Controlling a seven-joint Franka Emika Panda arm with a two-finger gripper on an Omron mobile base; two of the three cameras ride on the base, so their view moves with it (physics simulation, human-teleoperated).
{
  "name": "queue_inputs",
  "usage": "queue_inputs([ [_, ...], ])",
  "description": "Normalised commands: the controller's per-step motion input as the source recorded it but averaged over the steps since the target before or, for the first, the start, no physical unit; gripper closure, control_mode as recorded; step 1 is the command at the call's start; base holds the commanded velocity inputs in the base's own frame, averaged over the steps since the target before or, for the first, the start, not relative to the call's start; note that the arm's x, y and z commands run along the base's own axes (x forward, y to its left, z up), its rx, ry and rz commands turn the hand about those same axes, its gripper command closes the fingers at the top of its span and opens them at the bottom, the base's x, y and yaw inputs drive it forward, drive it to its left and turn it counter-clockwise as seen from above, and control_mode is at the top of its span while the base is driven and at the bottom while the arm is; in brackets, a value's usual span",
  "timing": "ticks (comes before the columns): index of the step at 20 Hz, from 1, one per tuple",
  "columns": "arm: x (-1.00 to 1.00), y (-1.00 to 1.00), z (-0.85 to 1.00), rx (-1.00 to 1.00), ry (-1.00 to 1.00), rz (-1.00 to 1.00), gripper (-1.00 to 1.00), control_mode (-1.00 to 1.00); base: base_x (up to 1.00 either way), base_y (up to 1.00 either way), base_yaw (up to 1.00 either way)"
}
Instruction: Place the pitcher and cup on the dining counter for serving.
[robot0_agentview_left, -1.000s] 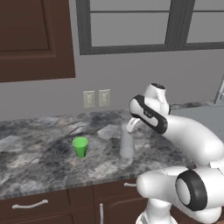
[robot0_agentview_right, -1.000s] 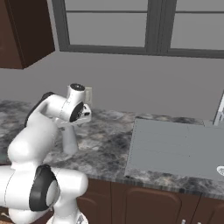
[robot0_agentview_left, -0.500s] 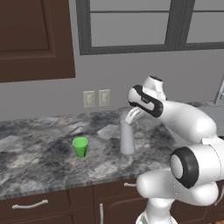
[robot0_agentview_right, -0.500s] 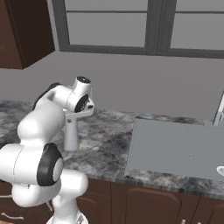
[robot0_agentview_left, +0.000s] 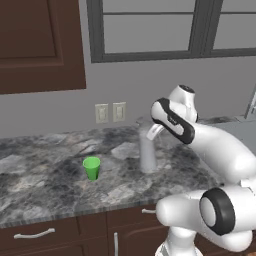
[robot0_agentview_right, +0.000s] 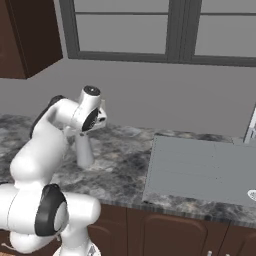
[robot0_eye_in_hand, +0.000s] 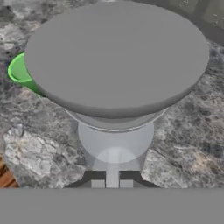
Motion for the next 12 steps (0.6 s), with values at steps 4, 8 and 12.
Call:
queue_inputs([
  [4, -0.61, 0.0, 0.64, 0.01, -0.46, -0.15, 1.0, -1.0, 0.0, 0.0, 0.0],
  [8, -0.55, 0.0, 0.97, 0.1, -0.27, -0.15, 1.0, -1.0, 0.0, 0.0, 0.0],
  [12, -0.74, -0.19, 1.0, 0.14, -0.02, -0.13, 1.0, -1.0, 0.0, 0.0, 0.0],
])
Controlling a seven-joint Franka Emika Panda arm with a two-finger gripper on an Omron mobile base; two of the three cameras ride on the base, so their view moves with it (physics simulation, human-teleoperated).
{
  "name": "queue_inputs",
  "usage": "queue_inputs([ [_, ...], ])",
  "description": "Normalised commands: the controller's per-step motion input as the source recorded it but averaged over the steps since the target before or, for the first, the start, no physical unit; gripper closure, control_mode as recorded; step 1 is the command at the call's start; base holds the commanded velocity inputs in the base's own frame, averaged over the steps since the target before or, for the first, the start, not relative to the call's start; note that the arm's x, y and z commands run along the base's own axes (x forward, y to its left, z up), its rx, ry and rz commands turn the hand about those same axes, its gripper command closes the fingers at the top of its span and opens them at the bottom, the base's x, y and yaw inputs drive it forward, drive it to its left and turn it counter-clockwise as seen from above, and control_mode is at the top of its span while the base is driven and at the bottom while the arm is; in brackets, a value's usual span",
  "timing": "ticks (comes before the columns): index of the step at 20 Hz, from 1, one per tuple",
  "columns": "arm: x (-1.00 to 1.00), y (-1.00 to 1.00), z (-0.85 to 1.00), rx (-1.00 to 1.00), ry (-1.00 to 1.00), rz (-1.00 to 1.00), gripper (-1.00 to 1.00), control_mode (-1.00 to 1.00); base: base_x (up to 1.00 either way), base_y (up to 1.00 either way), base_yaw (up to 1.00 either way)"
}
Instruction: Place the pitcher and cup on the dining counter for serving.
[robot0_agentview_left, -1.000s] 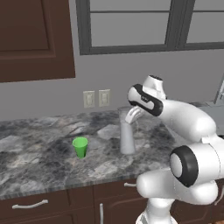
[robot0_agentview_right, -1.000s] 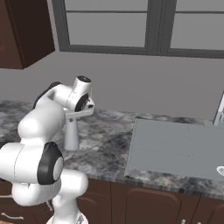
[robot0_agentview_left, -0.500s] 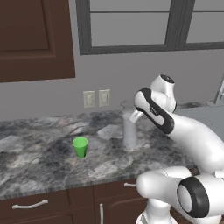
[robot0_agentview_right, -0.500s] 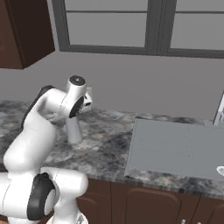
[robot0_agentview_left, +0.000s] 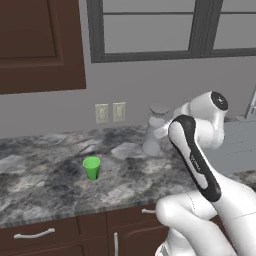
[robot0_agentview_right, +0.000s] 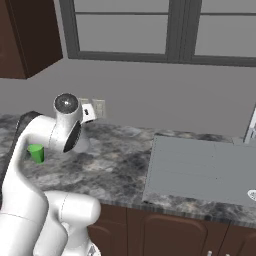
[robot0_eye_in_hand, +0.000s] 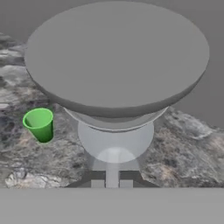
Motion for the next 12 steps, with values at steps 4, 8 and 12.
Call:
queue_inputs([
  [4, -0.56, -0.23, 1.0, 0.18, 0.1, -0.01, 1.0, -1.0, 0.0, 0.0, 0.0],
  [8, -0.72, -0.28, 0.85, 0.18, 0.03, 0.05, 1.0, -1.0, 0.0, 0.0, 0.0],
  [12, 0.0, 0.0, 0.0, 0.0, 0.0, 0.0, 1.0, 1.0, -0.94, 0.02, 0.61],
])
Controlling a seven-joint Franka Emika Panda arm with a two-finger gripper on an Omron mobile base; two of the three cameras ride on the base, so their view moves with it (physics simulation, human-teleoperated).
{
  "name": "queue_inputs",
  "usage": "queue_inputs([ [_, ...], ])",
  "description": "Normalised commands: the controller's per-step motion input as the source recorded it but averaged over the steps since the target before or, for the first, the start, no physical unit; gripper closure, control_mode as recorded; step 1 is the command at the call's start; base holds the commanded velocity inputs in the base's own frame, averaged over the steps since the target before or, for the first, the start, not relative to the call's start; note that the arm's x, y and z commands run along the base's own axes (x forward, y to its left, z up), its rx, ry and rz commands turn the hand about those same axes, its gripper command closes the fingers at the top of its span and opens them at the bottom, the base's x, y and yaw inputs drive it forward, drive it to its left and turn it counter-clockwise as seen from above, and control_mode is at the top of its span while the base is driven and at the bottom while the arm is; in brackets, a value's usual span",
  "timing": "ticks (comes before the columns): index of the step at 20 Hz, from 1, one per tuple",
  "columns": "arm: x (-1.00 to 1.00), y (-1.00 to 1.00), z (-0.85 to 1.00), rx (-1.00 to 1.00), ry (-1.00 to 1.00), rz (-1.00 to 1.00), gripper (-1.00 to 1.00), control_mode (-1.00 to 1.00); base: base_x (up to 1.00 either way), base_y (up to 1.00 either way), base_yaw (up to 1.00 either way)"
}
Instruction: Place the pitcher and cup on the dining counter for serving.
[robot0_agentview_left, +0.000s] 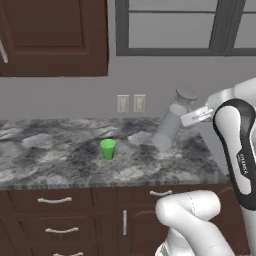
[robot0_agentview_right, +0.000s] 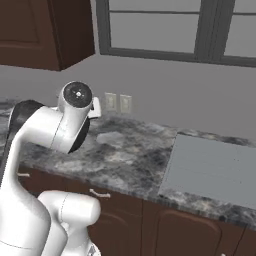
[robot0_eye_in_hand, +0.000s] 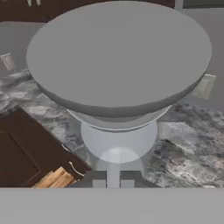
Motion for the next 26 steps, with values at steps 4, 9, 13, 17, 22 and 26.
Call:
queue_inputs([
  [4, 0.0, 0.0, 0.0, 0.0, 0.0, 0.0, 1.0, 1.0, -0.24, 0.11, 0.99],
  [9, 0.0, 0.0, 0.0, 0.0, 0.0, 0.0, 1.0, 1.0, -0.03, 0.0, 1.0],
  [13, 0.0, 0.0, 0.0, 0.0, 0.0, 0.0, 1.0, 1.0, 0.0, 0.0, 1.0],
  [17, 0.0, 0.0, 0.0, 0.0, 0.0, 0.0, 1.0, 1.0, 0.0, 0.0, 1.0],
  [22, 0.0, 0.0, 0.0, 0.0, 0.0, 0.0, 1.0, 1.0, 0.0, 0.0, 1.0],
  [26, 0.0, 0.0, 0.0, 0.0, 0.0, 0.0, 1.0, 1.0, 0.0, 0.0, 1.0],
])
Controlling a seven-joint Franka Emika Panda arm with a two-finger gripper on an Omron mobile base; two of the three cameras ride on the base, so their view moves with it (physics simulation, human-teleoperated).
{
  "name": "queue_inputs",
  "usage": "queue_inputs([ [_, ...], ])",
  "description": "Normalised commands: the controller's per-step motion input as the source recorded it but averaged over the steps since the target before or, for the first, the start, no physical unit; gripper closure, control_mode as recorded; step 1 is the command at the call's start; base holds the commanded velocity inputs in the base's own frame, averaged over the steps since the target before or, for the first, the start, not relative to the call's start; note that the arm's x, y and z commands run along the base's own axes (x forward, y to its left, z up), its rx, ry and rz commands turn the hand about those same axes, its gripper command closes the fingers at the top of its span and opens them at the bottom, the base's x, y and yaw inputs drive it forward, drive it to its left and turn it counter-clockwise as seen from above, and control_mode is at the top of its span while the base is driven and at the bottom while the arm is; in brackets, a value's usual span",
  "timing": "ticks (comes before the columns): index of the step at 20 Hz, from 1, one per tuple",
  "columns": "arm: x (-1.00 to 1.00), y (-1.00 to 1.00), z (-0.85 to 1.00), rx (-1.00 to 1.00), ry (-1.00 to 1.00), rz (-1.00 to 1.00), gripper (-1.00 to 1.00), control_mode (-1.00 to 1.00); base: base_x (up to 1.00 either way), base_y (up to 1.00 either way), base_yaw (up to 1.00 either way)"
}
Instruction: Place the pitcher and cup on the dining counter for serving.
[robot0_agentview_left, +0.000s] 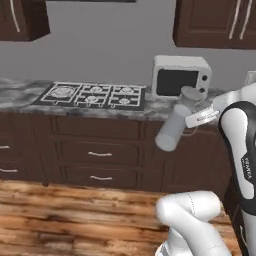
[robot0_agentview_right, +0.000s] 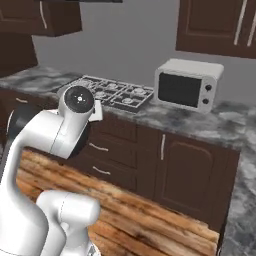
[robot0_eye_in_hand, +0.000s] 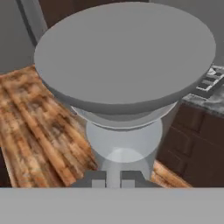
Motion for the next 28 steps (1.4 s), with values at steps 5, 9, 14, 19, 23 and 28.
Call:
queue_inputs([
  [5, 0.0, 0.0, 0.0, 0.0, 0.0, 0.0, 1.0, 1.0, 0.0, 0.0, 1.0],
  [9, 0.0, 0.0, 0.0, 0.0, 0.0, 0.0, 1.0, 1.0, 0.0, 0.0, 1.0],
  [14, 0.0, 0.0, 0.0, 0.0, 0.0, 0.0, 1.0, 1.0, 0.0, 0.0, 1.0],
  [19, 0.0, 0.0, 0.0, 0.0, 0.0, 0.0, 1.0, 1.0, 0.1, 0.01, 0.97],
  [23, 0.0, 0.0, 0.0, 0.0, 0.0, 0.0, 1.0, 1.0, 0.71, 0.4, 0.69],
  [28, 0.0, 0.0, 0.0, 0.0, 0.0, 0.0, 1.0, 1.0, 0.72, 0.87, 0.4],
])
